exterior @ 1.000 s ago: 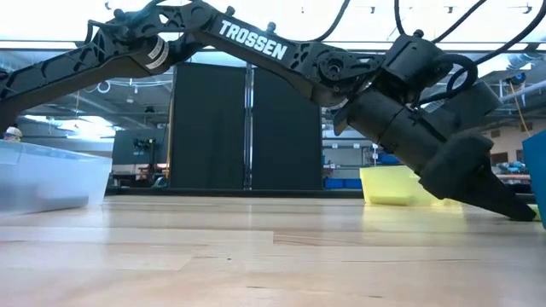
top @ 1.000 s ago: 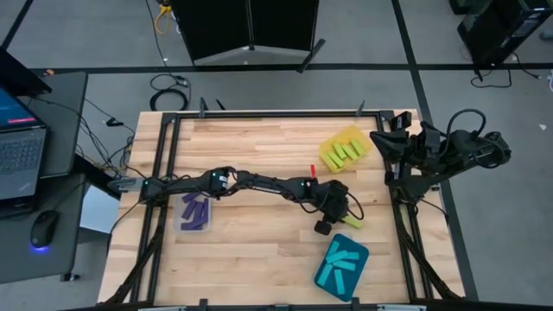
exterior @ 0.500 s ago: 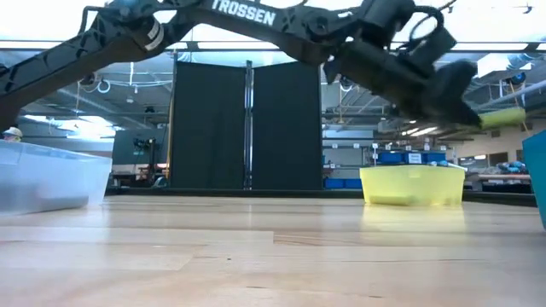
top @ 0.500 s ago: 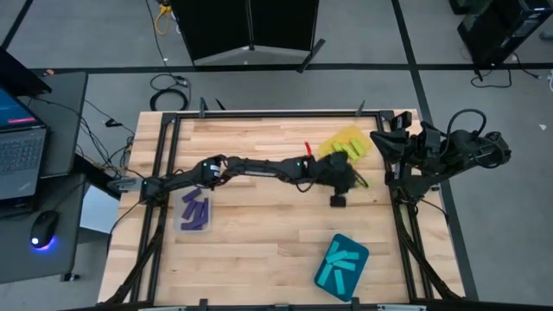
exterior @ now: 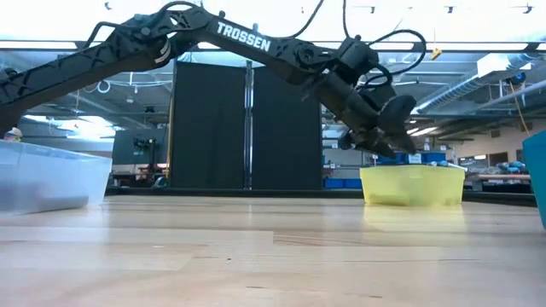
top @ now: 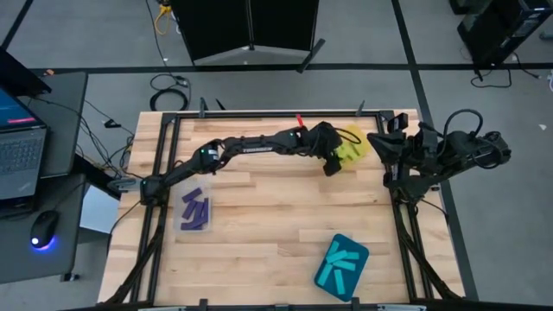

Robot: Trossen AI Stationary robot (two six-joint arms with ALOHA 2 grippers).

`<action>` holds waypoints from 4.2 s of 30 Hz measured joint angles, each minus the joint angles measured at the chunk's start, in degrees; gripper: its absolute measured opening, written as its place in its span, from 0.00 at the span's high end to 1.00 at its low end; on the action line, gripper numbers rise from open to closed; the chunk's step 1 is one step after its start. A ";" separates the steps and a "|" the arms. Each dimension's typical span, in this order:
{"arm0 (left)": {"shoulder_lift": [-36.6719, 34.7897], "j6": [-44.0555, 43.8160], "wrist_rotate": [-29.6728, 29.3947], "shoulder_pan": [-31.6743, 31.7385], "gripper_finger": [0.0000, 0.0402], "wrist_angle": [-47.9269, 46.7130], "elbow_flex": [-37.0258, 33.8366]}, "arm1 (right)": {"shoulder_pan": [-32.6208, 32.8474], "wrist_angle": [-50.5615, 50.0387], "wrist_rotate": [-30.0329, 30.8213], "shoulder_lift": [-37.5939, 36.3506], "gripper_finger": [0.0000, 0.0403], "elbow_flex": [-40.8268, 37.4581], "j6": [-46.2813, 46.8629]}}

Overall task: Sort blocks
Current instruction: Put the green block into the yellow bin, then return to Home Position

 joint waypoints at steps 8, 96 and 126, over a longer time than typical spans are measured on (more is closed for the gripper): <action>-4.75 4.88 -7.62 -3.14 0.24 -0.75 0.01 | 0.02 -3.60 -0.21 -0.53 0.92 0.00 -0.04; -147.47 3.06 -15.25 -17.20 0.99 23.76 -134.11 | 3.32 -16.35 -14.09 -34.05 0.95 -43.63 4.54; -146.88 4.61 -15.80 -17.19 0.95 26.57 -134.16 | 3.34 -12.40 -4.72 -33.29 0.93 -43.71 -0.57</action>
